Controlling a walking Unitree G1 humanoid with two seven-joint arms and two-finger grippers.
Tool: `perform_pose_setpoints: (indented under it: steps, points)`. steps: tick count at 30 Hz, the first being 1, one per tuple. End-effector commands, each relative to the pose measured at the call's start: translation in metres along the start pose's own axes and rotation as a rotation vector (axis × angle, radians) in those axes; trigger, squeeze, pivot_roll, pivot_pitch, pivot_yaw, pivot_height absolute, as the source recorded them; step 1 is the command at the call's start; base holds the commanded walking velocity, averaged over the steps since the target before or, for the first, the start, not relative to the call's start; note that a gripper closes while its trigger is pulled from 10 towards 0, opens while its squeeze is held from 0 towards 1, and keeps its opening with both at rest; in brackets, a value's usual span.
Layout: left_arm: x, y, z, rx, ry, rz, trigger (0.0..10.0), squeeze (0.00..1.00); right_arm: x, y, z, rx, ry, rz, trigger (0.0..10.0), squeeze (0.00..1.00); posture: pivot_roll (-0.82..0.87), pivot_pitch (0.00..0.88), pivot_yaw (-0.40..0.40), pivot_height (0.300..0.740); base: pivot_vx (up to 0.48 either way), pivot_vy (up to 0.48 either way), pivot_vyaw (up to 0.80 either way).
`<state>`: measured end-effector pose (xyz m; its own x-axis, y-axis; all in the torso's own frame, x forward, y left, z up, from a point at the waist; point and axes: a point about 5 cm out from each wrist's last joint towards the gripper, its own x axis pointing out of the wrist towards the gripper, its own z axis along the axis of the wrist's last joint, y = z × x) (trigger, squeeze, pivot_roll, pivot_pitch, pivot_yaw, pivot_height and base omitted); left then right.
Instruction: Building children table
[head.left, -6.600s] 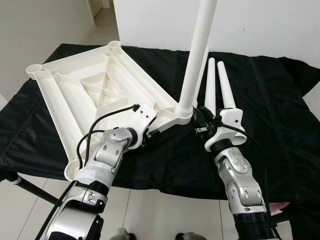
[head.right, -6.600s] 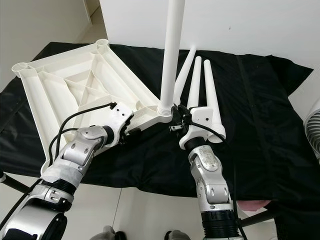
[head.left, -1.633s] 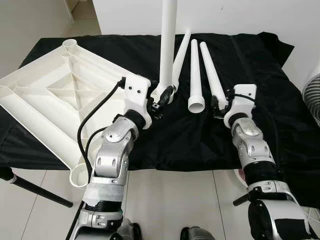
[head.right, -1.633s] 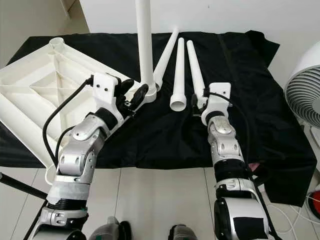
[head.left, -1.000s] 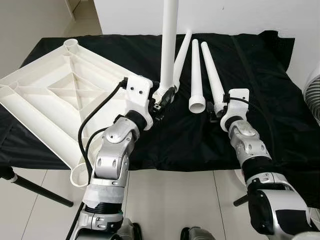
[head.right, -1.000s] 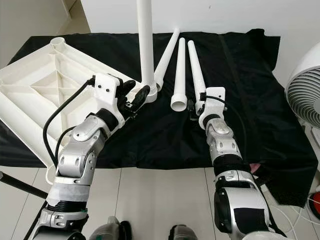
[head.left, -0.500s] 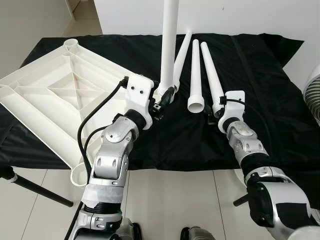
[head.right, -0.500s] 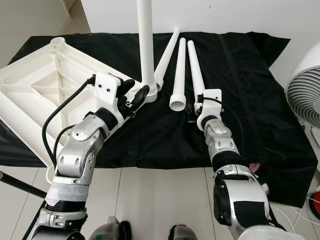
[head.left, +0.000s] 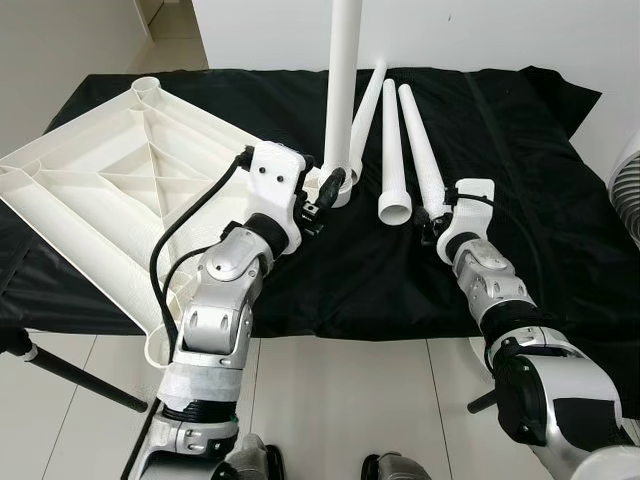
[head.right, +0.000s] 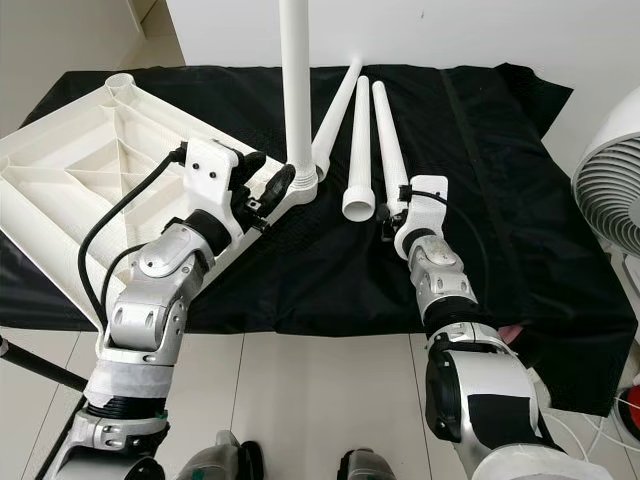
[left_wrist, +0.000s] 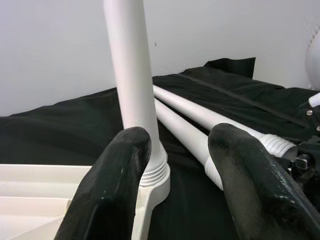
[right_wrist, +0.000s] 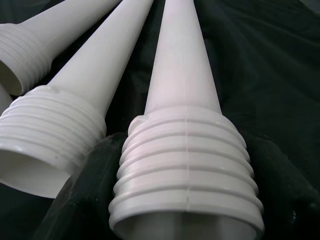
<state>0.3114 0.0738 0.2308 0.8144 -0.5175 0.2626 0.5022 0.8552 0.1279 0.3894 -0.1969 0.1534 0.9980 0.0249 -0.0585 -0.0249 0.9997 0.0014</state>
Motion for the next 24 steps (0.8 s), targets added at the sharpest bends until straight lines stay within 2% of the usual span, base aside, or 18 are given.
perform_pose_setpoints:
  steps: [1, 3, 6, 10, 14, 15, 16, 18, 22, 24]
  points:
    - [-0.001, 0.003, 0.003, 0.017, -0.011, 0.059, 10.0, 0.00, -0.003, -0.004, 0.007, 0.002, -0.084, -0.053, 10.0, 0.00, -0.06, 0.065, 0.046, 0.740, 0.000, 0.000, 0.00]
    - [-0.002, 0.001, 0.002, 0.007, -0.012, 0.041, 10.0, 0.00, -0.007, -0.010, 0.014, -0.029, -0.178, -0.105, 10.0, 0.00, -0.06, 0.065, 0.047, 0.740, 0.000, 0.000, 0.00]
    - [-0.002, 0.001, 0.002, 0.007, -0.012, 0.041, 10.0, 0.00, -0.007, -0.010, 0.014, -0.029, -0.178, -0.105, 10.0, 0.00, -0.06, 0.065, 0.047, 0.740, 0.000, 0.000, 0.00]
    - [0.000, -0.002, 0.003, -0.017, -0.018, 0.004, 10.0, 0.00, -0.013, -0.009, 0.022, -0.059, -0.293, -0.118, 10.0, 0.00, -0.07, 0.064, 0.054, 0.740, 0.000, 0.000, 0.00]
    - [0.000, -0.003, 0.003, -0.020, -0.020, -0.007, 10.0, 0.00, -0.014, -0.009, 0.024, -0.058, -0.318, -0.114, 10.0, 0.00, -0.08, 0.064, 0.056, 0.740, 0.000, 0.000, 0.00]
    - [0.000, -0.004, 0.004, -0.034, -0.022, -0.032, 10.0, 0.00, -0.019, -0.005, 0.032, -0.046, -0.396, -0.079, 10.0, 0.00, -0.08, 0.066, 0.064, 0.740, 0.000, 0.000, 0.00]
    - [0.000, -0.004, 0.004, -0.034, -0.022, -0.032, 10.0, 0.00, -0.019, -0.005, 0.032, -0.046, -0.396, -0.079, 10.0, 0.00, -0.08, 0.066, 0.064, 0.740, 0.000, 0.000, 0.00]
    - [0.000, -0.006, 0.007, -0.037, -0.028, -0.080, 10.0, 0.00, -0.030, 0.004, 0.051, -0.049, -0.566, -0.003, 10.0, 0.00, -0.09, 0.068, 0.070, 0.740, 0.000, 0.000, 0.00]
    - [-0.001, -0.005, 0.009, -0.037, -0.031, -0.108, 10.0, 0.00, -0.036, 0.012, 0.061, -0.061, -0.645, 0.043, 10.0, 0.00, -0.09, 0.070, 0.078, 0.740, 0.000, 0.000, 0.00]
    - [0.000, -0.002, 0.014, -0.041, -0.033, -0.142, 10.0, 0.00, -0.041, 0.021, 0.070, -0.098, -0.708, 0.087, 10.0, 0.00, -0.09, 0.066, 0.087, 0.740, 0.000, 0.000, 0.00]
